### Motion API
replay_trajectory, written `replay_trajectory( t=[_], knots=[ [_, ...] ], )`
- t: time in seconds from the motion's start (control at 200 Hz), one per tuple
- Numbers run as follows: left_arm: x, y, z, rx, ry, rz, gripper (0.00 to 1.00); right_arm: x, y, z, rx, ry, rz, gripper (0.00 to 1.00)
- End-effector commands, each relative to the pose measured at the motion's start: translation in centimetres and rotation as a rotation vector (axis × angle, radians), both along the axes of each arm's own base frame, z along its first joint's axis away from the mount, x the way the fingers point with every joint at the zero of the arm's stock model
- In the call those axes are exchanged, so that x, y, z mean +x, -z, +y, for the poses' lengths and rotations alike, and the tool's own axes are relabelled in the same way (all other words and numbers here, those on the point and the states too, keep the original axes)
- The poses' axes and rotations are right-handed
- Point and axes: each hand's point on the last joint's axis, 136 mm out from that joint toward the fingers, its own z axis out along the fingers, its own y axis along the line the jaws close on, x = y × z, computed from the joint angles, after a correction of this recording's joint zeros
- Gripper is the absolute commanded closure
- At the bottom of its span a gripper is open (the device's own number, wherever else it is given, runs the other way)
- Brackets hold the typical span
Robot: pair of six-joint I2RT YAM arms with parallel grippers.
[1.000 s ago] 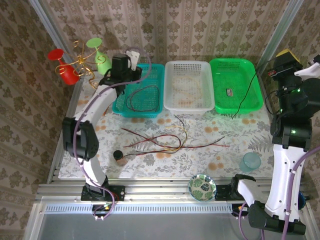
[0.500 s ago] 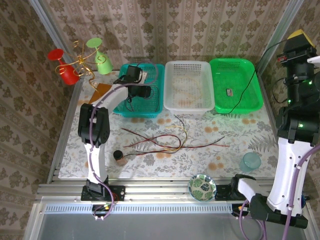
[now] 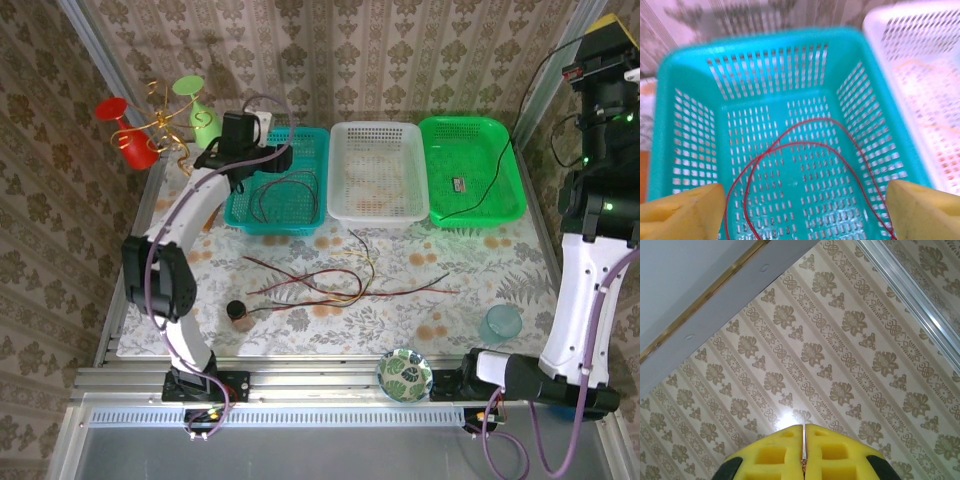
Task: Untangle the cables
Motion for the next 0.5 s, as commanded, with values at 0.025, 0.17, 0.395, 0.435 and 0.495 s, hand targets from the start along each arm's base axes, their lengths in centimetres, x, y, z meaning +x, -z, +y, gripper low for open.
replay_trajectory(
  t=[0.025, 0.17, 0.395, 0.435, 0.495],
  knots=[
    [-2.3, -1.2, -0.1, -0.025, 0.018, -0.021, 0.16, 0.0, -2.8, 0.2, -0.013, -0.014, -0.076, 1.00],
    [-5.3, -1.7, -0.8, -0.048, 0.030, -0.059, 0.16, 1.1, -4.2, 0.1, -0.023, -0.020, -0.100, 1.00],
    [-9.7, 0.3, -2.6, -0.073, 0.057, -0.048, 0.16, 3.2, -5.8, -0.6, -0.048, 0.002, -0.126, 1.00],
    [-10.2, 0.5, -2.7, -0.077, 0.056, -0.049, 0.16, 3.7, -5.8, -0.8, -0.058, 0.013, -0.125, 1.00],
    [-11.0, 0.9, -2.9, -0.079, 0.056, -0.047, 0.16, 4.8, -5.6, -1.2, -0.081, 0.029, -0.123, 1.00]
  ],
)
